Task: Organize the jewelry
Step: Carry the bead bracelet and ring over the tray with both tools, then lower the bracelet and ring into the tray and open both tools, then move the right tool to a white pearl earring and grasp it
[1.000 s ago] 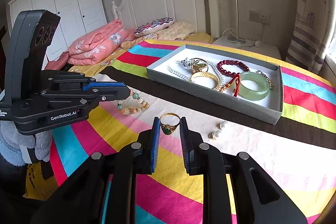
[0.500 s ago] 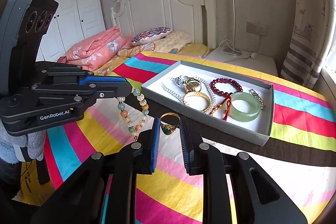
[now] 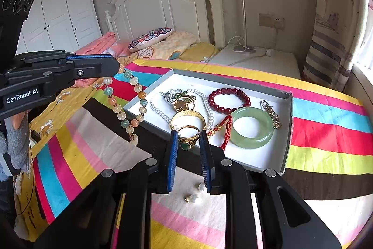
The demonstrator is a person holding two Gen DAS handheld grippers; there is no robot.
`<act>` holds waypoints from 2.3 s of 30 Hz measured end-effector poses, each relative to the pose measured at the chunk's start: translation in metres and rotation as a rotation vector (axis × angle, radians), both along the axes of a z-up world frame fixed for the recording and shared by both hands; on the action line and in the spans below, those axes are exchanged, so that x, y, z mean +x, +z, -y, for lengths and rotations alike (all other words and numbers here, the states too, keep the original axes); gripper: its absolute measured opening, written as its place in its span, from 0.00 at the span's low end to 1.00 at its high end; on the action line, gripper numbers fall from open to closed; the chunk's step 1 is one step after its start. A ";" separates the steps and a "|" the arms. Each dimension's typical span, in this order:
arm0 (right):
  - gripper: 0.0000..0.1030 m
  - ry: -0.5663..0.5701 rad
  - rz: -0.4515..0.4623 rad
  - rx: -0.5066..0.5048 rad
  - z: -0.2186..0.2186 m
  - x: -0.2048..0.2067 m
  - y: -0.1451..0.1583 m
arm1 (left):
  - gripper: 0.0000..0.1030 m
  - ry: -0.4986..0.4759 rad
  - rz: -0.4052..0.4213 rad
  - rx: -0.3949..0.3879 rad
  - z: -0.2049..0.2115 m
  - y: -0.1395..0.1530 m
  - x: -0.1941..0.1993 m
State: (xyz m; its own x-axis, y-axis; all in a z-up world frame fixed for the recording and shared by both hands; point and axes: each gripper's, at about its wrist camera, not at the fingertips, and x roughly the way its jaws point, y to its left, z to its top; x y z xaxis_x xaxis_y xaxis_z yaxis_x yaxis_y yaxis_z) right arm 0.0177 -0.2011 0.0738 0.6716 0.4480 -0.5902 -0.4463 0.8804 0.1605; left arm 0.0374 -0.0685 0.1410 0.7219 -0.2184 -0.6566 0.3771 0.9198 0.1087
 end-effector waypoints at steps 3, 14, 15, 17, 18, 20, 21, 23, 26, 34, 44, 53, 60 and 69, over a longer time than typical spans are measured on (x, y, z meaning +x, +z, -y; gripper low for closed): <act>0.20 0.003 -0.016 -0.003 -0.005 0.015 -0.005 | 0.09 0.026 -0.007 0.003 -0.002 -0.002 0.016; 0.20 0.006 -0.063 -0.070 -0.045 0.062 -0.035 | 0.09 0.189 -0.037 0.034 -0.028 -0.026 0.086; 0.20 0.007 -0.069 -0.078 -0.048 0.065 -0.038 | 0.09 0.208 -0.040 0.026 -0.032 -0.029 0.091; 0.20 0.010 -0.079 -0.093 -0.054 0.071 -0.042 | 0.09 0.245 -0.050 -0.009 -0.042 -0.034 0.103; 0.20 0.011 -0.083 -0.103 -0.057 0.073 -0.045 | 0.09 0.254 -0.057 -0.029 -0.047 -0.037 0.107; 0.20 0.011 -0.095 -0.113 -0.062 0.076 -0.049 | 0.10 0.261 -0.076 -0.058 -0.051 -0.044 0.114; 0.20 0.011 -0.107 -0.113 -0.063 0.078 -0.051 | 0.20 0.261 -0.079 -0.063 -0.052 -0.048 0.114; 0.20 0.007 -0.101 -0.106 -0.063 0.077 -0.050 | 0.50 0.260 -0.077 -0.066 -0.051 -0.053 0.108; 0.21 0.008 -0.113 -0.090 -0.060 0.077 -0.050 | 0.69 0.270 -0.047 -0.069 -0.050 -0.057 0.094; 0.21 -0.009 -0.082 0.086 -0.009 0.049 -0.015 | 0.87 0.350 -0.012 -0.202 -0.077 -0.058 0.024; 0.31 -0.077 -0.090 0.137 0.059 -0.031 -0.024 | 0.94 0.308 -0.124 -0.304 -0.068 -0.099 -0.056; 0.45 -0.064 -0.145 0.037 0.040 -0.052 -0.049 | 0.94 0.200 -0.214 -0.170 -0.010 -0.134 -0.057; 0.44 -0.065 -0.156 -0.027 0.023 -0.051 -0.054 | 0.94 0.241 -0.235 -0.144 -0.014 -0.141 -0.054; 0.43 -0.077 -0.161 -0.152 -0.002 -0.038 -0.060 | 0.98 0.249 -0.245 -0.033 -0.003 -0.145 -0.050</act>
State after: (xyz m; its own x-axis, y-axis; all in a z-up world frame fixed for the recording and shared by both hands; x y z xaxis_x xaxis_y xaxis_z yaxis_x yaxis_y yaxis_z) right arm -0.0205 -0.1988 0.0136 0.5921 0.2970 -0.7491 -0.3563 0.9303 0.0872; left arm -0.0127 -0.0654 -0.0041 0.5777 -0.0795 -0.8124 0.1519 0.9883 0.0112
